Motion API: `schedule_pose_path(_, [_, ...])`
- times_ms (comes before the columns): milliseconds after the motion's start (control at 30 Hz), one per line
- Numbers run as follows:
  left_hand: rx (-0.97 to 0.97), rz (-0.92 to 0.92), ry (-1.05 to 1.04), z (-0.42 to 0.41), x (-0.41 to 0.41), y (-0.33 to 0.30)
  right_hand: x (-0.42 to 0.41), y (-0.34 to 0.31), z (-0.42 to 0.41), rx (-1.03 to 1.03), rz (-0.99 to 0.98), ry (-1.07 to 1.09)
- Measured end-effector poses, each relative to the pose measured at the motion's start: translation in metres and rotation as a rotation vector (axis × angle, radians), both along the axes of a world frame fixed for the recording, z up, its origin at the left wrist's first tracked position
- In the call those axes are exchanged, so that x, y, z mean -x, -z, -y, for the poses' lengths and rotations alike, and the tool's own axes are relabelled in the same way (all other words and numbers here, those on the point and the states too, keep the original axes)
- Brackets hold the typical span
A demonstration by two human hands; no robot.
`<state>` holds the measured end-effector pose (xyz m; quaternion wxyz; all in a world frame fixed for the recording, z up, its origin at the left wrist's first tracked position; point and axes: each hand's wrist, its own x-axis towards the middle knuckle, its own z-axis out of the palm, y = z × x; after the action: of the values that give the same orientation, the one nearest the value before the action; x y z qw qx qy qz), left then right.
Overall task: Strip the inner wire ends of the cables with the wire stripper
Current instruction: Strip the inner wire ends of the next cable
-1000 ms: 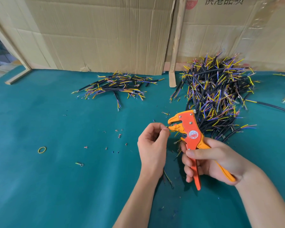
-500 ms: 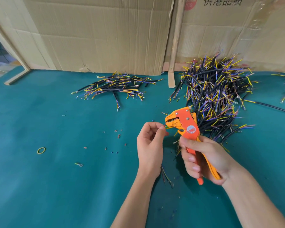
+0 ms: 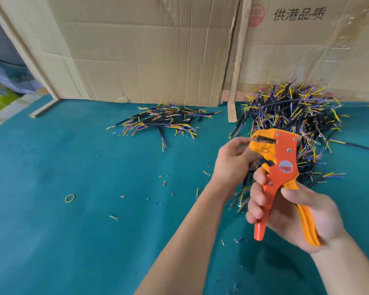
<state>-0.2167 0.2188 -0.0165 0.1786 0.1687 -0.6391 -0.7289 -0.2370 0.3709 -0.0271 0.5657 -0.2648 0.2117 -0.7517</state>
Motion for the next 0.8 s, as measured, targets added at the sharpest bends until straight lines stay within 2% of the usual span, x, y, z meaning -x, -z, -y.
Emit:
schedule_pose_path(33, [0.079, 0.023, 0.069, 0.007, 0.012, -0.008, -0.001, 0.0, 0.0, 0.038, 0.054, -0.037])
schedule_pose_path(100, [0.401, 0.138, 0.064, 0.031, 0.031, -0.018, -0.001, 0.0, 0.001, 0.048, 0.116, -0.039])
schedule_pose_path(167, [0.802, 0.37, -0.149, 0.07, 0.034, -0.018, 0.0, 0.002, 0.003, -0.016, 0.088, 0.042])
schedule_pose_path(233, [1.013, 0.651, -0.402, 0.118, 0.019, -0.014, 0.0, 0.007, 0.006, -0.105, 0.011, 0.159])
schedule_pose_path(300, [1.04, 0.881, -0.466, 0.161, -0.004, -0.004, -0.002, 0.01, 0.01, -0.15, -0.028, 0.215])
schedule_pose_path(400, [1.085, 1.041, -0.326, 0.192, -0.027, 0.015, -0.006, 0.009, 0.015, -0.177, -0.035, 0.196])
schedule_pose_path(567, [1.113, 0.996, -0.284, 0.194, -0.031, 0.022, -0.016, 0.007, 0.02, -0.256, -0.072, 0.19])
schedule_pose_path(667, [0.983, 0.931, -0.337, 0.184, -0.042, 0.018, -0.017, 0.007, 0.021, -0.304, -0.07, 0.205])
schedule_pose_path(800, [0.771, 0.749, -0.398, 0.139, -0.082, 0.019, -0.018, 0.007, 0.024, -0.332, -0.074, 0.202])
